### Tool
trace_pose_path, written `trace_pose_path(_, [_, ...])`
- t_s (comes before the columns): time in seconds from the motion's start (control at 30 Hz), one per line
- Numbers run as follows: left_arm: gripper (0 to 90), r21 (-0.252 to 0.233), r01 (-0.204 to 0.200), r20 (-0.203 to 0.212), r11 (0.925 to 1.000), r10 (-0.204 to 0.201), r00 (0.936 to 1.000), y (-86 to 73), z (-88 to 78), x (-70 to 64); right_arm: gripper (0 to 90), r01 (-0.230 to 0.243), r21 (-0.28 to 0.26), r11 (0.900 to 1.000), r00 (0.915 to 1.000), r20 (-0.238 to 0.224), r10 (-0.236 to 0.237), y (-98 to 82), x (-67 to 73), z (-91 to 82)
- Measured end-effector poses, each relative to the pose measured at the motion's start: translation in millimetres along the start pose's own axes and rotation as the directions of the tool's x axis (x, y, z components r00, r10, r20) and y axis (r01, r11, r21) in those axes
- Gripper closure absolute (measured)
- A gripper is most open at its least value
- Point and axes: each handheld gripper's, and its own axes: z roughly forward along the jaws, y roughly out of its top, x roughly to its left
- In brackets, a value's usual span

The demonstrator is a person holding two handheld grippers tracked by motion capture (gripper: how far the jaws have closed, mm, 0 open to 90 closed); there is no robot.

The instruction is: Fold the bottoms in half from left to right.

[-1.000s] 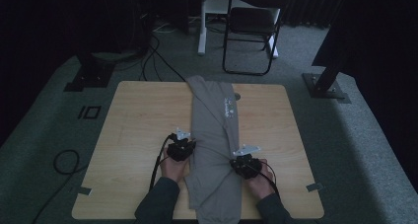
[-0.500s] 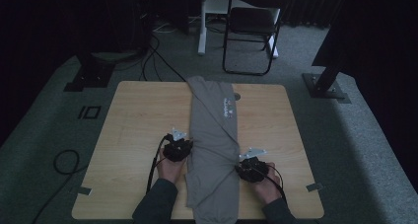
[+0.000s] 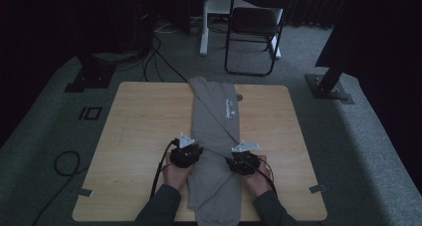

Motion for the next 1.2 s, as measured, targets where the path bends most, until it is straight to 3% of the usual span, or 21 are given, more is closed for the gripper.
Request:
trace_pose_path(0.1, [71.9, 0.035, -0.021, 0.008, 0.9992, 0.021, 0.9997, -5.9, 1.1, -3.3, 59.8, 0.007, 0.028, 1.000, 1.0000, -0.001, -0.007, -9.3, 2.5, -0.8])
trace_pose_path(0.33, [71.5, 0.064, -0.031, 0.021, 0.9975, 0.030, 0.9993, -18.8, -9.5, -6.9, 57.8, -0.036, 0.039, 0.999, 0.9986, -0.037, 0.038, -28.1, -4.2, -20.9])
trace_pose_path(0.43, [71.2, 0.067, -0.049, 0.031, 0.9965, 0.047, 0.9984, -25.4, -14.0, -10.7, 57.7, -0.033, 0.038, 0.999, 0.9986, -0.041, 0.035, -34.6, -2.7, -24.9])
trace_pose_path(0.6, [77.3, 0.073, -0.047, -0.011, 0.9963, 0.047, 0.9988, -27.1, -16.0, -10.1, 58.4, -0.032, 0.011, 0.999, 0.9981, -0.053, 0.032, -30.9, -7.1, -17.3])
trace_pose_path(0.77, [79.7, 0.073, -0.025, -0.053, 0.9970, 0.029, 0.9981, -21.9, -12.0, -0.1, 59.5, -0.027, -0.004, 1.000, 0.9984, -0.050, 0.027, -20.9, -12.6, -6.0])
trace_pose_path(0.9, [80.2, 0.060, 0.008, -0.086, 0.9982, -0.003, 0.9963, -17.8, -9.1, 16.1, 59.6, -0.029, -0.017, 0.999, 0.9983, -0.051, 0.028, -8.4, -18.2, 7.6])
trace_pose_path(1.2, [80.1, 0.055, 0.050, -0.180, 0.9972, -0.040, 0.9830, -7.7, -5.0, 52.7, 59.5, -0.010, -0.029, 1.000, 0.9982, -0.060, 0.009, 27.5, -20.5, 42.4])
